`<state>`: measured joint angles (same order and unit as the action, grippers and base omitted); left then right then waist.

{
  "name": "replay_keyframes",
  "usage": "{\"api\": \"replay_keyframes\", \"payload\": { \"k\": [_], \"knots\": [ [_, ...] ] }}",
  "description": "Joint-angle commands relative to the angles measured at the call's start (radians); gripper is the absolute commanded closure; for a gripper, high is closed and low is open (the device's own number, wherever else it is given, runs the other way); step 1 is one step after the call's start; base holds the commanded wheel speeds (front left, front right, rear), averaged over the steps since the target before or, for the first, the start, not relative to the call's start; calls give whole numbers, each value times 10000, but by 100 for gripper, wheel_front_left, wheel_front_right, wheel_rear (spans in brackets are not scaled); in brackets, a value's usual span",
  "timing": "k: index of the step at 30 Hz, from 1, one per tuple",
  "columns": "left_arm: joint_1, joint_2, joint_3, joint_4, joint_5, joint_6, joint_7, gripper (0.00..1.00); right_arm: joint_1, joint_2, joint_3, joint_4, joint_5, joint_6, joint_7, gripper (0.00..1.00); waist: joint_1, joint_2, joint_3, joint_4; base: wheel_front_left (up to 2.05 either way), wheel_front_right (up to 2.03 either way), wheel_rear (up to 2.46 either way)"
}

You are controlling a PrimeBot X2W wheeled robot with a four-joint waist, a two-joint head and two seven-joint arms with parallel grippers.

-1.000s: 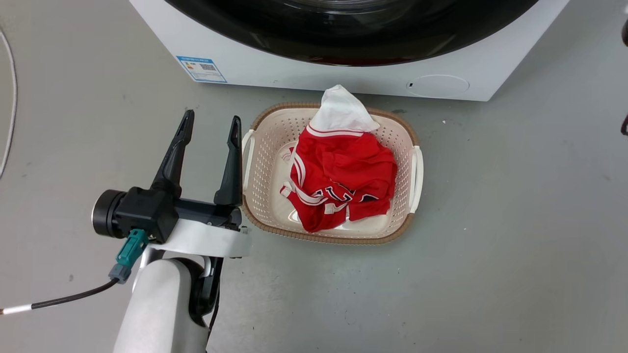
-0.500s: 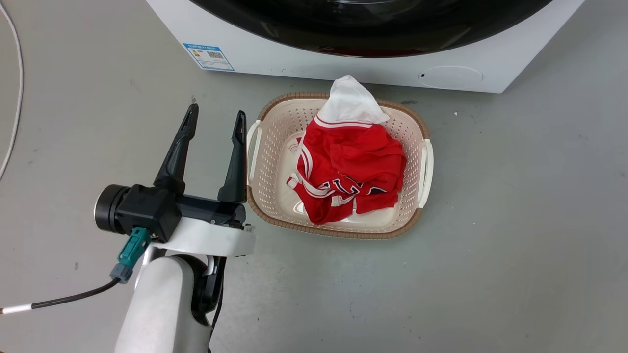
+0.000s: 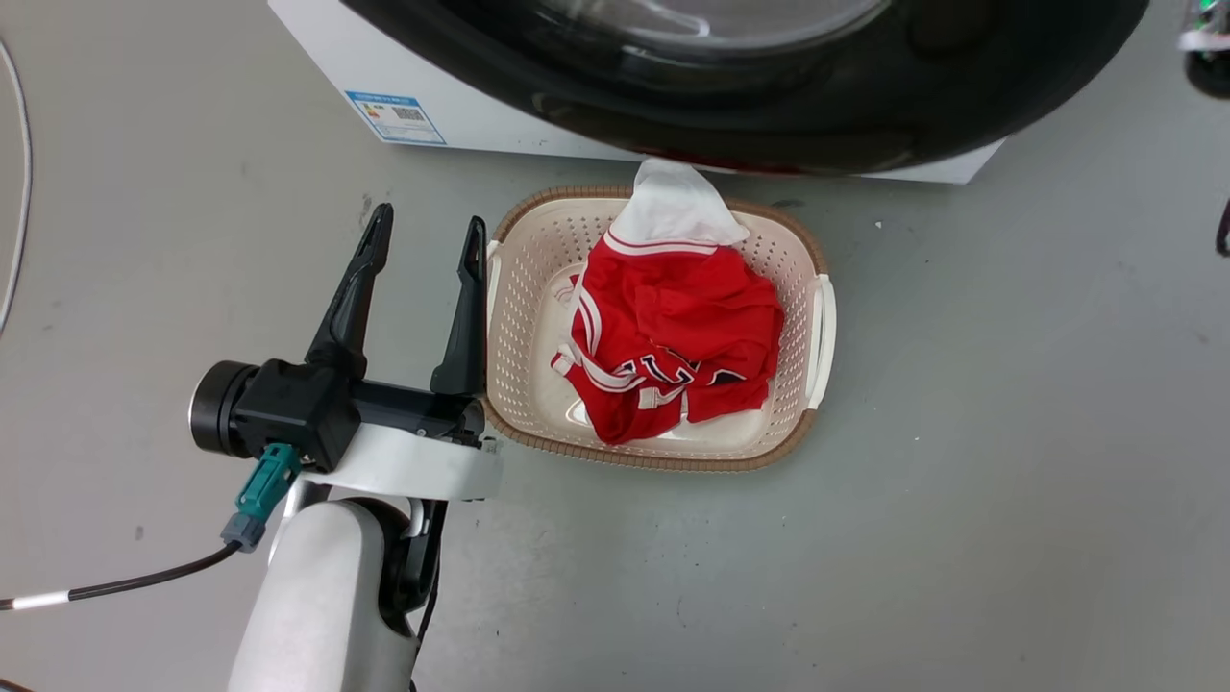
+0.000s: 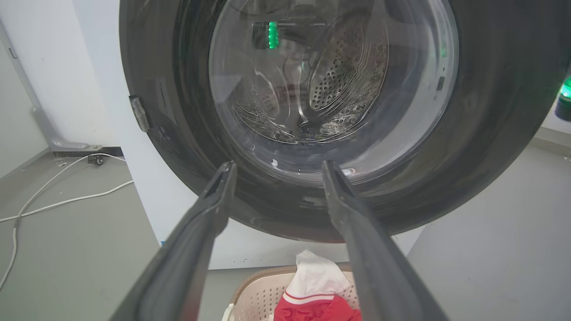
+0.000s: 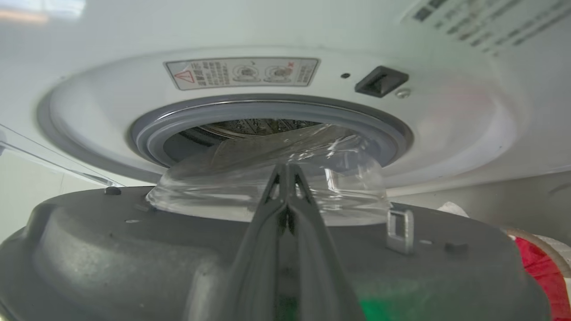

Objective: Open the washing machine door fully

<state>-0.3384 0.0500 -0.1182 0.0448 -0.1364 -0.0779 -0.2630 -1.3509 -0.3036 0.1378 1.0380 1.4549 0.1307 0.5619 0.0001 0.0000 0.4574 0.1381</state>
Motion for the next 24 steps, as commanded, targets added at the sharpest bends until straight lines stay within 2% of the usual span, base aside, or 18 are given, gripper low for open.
{"api": "replay_keyframes", "payload": {
  "k": [1,10,24],
  "knots": [
    [-127,6,37,33,-9,34,-27,0,305,205,89,-128,64,0,259,100,-1,0,-111,-64,0,0,0],
    [248,8,190,312,106,42,-27,0,1685,366,141,-1041,454,0,1391,100,-1,0,-921,-355,0,0,0],
    [1218,4,327,740,285,-74,-27,0,4643,1023,370,-2963,955,0,2250,100,-1,0,-2515,-630,0,0,0]
  ]
}}
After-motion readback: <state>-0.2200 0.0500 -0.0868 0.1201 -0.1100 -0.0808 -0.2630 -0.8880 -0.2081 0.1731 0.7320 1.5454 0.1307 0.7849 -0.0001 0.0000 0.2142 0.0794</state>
